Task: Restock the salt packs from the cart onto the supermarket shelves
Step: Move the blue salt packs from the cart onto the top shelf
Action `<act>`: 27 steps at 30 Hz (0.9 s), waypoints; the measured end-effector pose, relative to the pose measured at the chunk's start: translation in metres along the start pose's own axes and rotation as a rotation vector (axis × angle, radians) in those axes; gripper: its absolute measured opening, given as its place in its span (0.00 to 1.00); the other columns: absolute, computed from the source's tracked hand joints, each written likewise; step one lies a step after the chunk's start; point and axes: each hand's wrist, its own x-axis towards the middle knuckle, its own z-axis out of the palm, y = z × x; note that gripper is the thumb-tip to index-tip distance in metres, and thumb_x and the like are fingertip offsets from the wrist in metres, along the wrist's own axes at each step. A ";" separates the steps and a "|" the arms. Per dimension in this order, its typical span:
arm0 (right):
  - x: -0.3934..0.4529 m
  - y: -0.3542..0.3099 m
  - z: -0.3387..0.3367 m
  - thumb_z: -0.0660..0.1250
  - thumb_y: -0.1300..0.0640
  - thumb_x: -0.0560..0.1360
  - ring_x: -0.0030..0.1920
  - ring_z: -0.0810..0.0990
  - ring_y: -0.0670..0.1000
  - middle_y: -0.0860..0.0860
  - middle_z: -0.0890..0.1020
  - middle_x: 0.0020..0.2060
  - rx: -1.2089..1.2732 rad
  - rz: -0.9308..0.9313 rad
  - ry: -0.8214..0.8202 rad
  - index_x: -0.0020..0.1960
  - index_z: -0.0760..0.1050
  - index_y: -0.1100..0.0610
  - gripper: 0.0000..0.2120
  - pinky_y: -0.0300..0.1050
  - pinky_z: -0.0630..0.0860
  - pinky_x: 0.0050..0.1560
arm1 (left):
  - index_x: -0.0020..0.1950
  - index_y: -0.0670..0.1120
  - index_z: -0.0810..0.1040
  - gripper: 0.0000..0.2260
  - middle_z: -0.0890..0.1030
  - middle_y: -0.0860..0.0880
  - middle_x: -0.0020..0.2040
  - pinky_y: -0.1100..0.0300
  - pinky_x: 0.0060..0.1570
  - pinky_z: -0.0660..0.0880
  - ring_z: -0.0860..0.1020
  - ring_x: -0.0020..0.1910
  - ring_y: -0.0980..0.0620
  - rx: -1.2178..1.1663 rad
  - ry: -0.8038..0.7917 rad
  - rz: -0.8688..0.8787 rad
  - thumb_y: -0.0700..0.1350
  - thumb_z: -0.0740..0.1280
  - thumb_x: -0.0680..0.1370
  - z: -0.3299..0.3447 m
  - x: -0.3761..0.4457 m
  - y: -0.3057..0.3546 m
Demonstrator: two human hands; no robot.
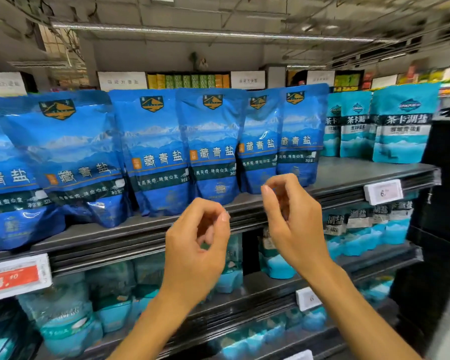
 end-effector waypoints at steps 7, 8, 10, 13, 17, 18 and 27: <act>-0.085 0.040 -0.108 0.59 0.46 0.82 0.35 0.73 0.44 0.43 0.75 0.36 -0.169 0.196 0.059 0.48 0.73 0.51 0.10 0.37 0.69 0.37 | 0.43 0.50 0.76 0.07 0.78 0.52 0.37 0.66 0.35 0.70 0.75 0.34 0.57 -0.459 -0.276 -0.218 0.51 0.63 0.78 0.106 -0.058 0.008; -0.103 0.047 -0.132 0.59 0.46 0.82 0.34 0.73 0.44 0.43 0.75 0.35 -0.200 0.255 0.087 0.48 0.74 0.50 0.10 0.38 0.69 0.36 | 0.43 0.49 0.76 0.08 0.78 0.53 0.36 0.69 0.35 0.70 0.75 0.34 0.60 -0.529 -0.326 -0.277 0.52 0.64 0.77 0.127 -0.069 0.012; -0.138 0.058 -0.172 0.59 0.45 0.81 0.31 0.73 0.46 0.46 0.75 0.33 -0.257 0.363 0.138 0.48 0.74 0.49 0.10 0.42 0.69 0.33 | 0.42 0.48 0.76 0.10 0.77 0.52 0.35 0.70 0.33 0.69 0.73 0.32 0.60 -0.614 -0.423 -0.367 0.54 0.64 0.75 0.162 -0.090 0.018; -0.202 0.074 -0.240 0.58 0.43 0.81 0.30 0.72 0.45 0.45 0.76 0.33 -0.382 0.554 0.231 0.49 0.75 0.50 0.13 0.38 0.66 0.32 | 0.42 0.49 0.76 0.07 0.76 0.51 0.33 0.66 0.29 0.66 0.70 0.29 0.57 -0.675 -0.581 -0.444 0.52 0.65 0.75 0.224 -0.130 0.035; -0.292 0.097 -0.310 0.58 0.41 0.81 0.30 0.72 0.44 0.43 0.76 0.33 -0.508 0.770 0.365 0.48 0.74 0.48 0.13 0.36 0.66 0.31 | 0.44 0.43 0.76 0.05 0.76 0.51 0.33 0.65 0.30 0.66 0.70 0.28 0.58 -0.718 -0.751 -0.563 0.44 0.65 0.77 0.294 -0.193 0.062; -0.318 0.103 -0.327 0.58 0.41 0.81 0.30 0.72 0.44 0.45 0.76 0.33 -0.525 0.837 0.406 0.47 0.74 0.47 0.13 0.40 0.69 0.31 | 0.44 0.43 0.75 0.05 0.76 0.50 0.33 0.65 0.30 0.66 0.69 0.28 0.58 -0.728 -0.804 -0.599 0.42 0.65 0.78 0.311 -0.213 0.070; -0.545 0.140 -0.389 0.53 0.35 0.79 0.32 0.77 0.41 0.42 0.77 0.34 -0.695 1.353 0.542 0.53 0.71 0.43 0.15 0.35 0.70 0.28 | 0.48 0.44 0.77 0.04 0.78 0.51 0.36 0.69 0.31 0.71 0.74 0.30 0.60 -0.659 -1.177 -0.758 0.43 0.65 0.81 0.407 -0.375 0.098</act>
